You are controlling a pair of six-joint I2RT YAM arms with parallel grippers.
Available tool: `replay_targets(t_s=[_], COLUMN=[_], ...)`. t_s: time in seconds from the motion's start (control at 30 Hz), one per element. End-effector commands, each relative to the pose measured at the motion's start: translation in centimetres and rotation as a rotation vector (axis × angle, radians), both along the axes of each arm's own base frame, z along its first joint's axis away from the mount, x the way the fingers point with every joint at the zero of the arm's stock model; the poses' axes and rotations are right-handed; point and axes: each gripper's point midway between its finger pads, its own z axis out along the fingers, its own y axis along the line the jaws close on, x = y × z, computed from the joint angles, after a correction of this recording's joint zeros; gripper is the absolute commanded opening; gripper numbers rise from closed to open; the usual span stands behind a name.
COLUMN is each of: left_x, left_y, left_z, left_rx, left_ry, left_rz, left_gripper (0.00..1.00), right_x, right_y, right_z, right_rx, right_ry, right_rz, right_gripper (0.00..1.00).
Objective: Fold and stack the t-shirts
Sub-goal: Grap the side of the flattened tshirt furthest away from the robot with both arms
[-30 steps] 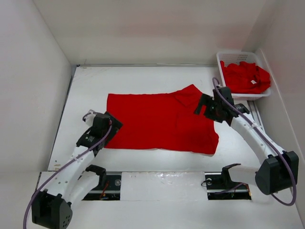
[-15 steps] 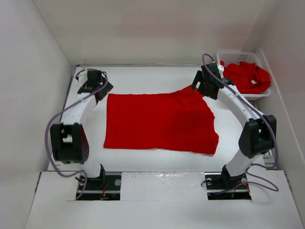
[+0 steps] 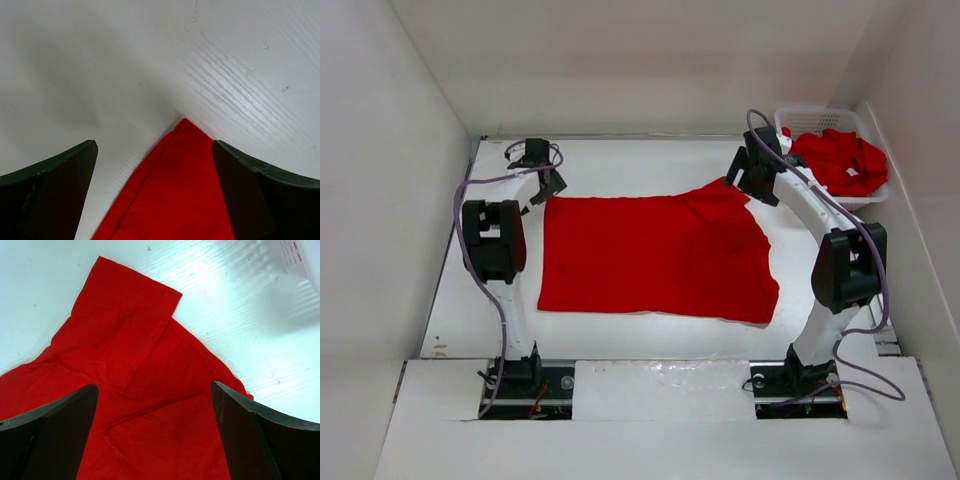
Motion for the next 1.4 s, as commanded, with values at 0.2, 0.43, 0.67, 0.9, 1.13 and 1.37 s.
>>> replay_targets(t_s=[0.2,0.43,0.67,0.9,1.13,1.37], left_x=[1.7,1.9,1.8,2.2,1.9,1.2], left_y=[-0.8,-2.4,-2.8,-3.3,-3.4,-2.5], left_z=[-0.4,-2.2,-3.0,-3.1,-3.0,-2.2], left_rx=[0.028,0.008,-0.007,-0.023,-0.026,0.016], left_ry=[-0.028,-0.005,0.017,0.023,0.016,0.018], left_rz=[-0.05,-0.097,-0.118,-0.152,-0.164,-0.138], left_gripper=[0.97,0.82,0.48,0.13,0.0,0.0], right_x=[0.7,0.3,-0.2,0.1,0.6,2.9], right_y=[-0.7,-0.7,-0.8,-0.6,-1.8,-1.9], right_z=[0.8,-0.4,-1.1,-1.2,-1.5,-2.8], right_rx=[-0.004,-0.002,-0.007,0.007,0.03,0.089], right_ry=[-0.015,0.015,0.034,0.021,0.016,0.003], right_rz=[-0.019,-0.014,-0.014,-0.028,-0.074,-0.155], right_gripper=[1.0,1.0,1.0,1.0,1.0,0.94])
